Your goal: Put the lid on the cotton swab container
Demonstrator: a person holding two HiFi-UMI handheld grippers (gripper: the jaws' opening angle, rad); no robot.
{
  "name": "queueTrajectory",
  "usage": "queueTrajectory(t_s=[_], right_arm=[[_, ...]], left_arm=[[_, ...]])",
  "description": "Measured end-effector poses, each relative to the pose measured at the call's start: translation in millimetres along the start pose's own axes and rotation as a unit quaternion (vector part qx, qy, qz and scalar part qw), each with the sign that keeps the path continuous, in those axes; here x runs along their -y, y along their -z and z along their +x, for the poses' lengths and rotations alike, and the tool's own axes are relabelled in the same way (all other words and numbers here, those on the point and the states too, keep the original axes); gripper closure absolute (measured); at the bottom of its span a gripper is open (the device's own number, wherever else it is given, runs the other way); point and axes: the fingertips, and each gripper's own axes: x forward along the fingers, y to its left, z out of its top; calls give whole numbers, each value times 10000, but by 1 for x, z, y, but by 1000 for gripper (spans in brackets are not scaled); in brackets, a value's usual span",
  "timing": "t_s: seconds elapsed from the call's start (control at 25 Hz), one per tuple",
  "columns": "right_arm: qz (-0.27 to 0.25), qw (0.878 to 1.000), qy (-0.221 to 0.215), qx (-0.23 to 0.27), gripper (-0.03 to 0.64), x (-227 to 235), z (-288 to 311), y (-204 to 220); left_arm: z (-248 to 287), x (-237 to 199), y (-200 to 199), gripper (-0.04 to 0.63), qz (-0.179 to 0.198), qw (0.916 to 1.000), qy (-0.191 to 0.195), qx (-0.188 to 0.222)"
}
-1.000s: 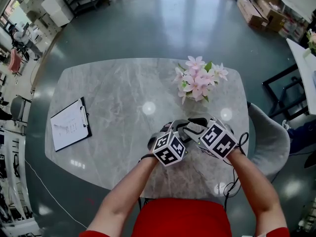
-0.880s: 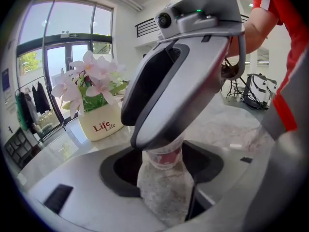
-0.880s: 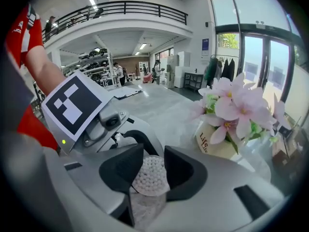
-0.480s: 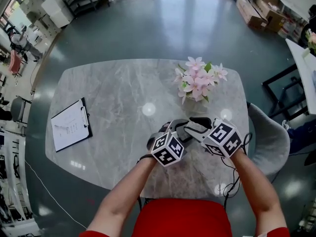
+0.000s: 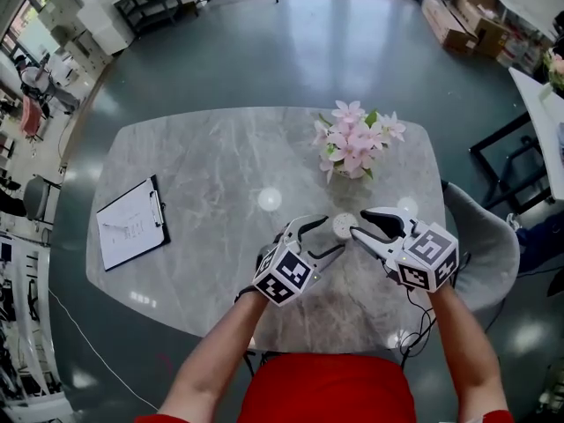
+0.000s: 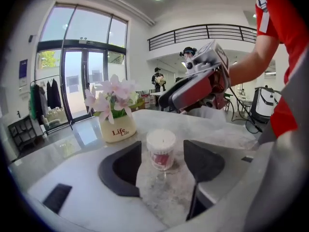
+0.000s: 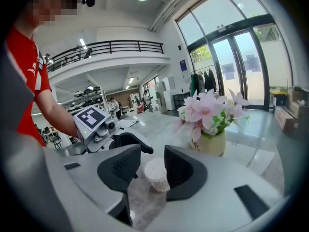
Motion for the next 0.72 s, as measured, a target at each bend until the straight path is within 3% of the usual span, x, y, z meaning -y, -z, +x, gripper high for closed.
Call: queueTrajectory(t_s=[0.12,0.2,0.44,0.6,0.72], right_arm=[[-110,9983,-172,548,451,-18,-14,-19],[-214,9946,-258,977,454,-31,-26,-36],[-481,9771,-166,2065,460,-61,-76,-85],[-617,9608,116,2700,502,-73,-116,-112],[-741,9505,471,2979,550,-78,-140,-120]], left_arm=[[-20,5,-30,289,-117,9983,-139,560],[-37,8,-56,337,-234,9940,-259,1038],[-105,11,-122,508,-1053,9653,-652,2300],[-152,7,-152,577,-888,9499,-1092,2791],[-174,16,-160,588,-705,9482,-1292,2814]])
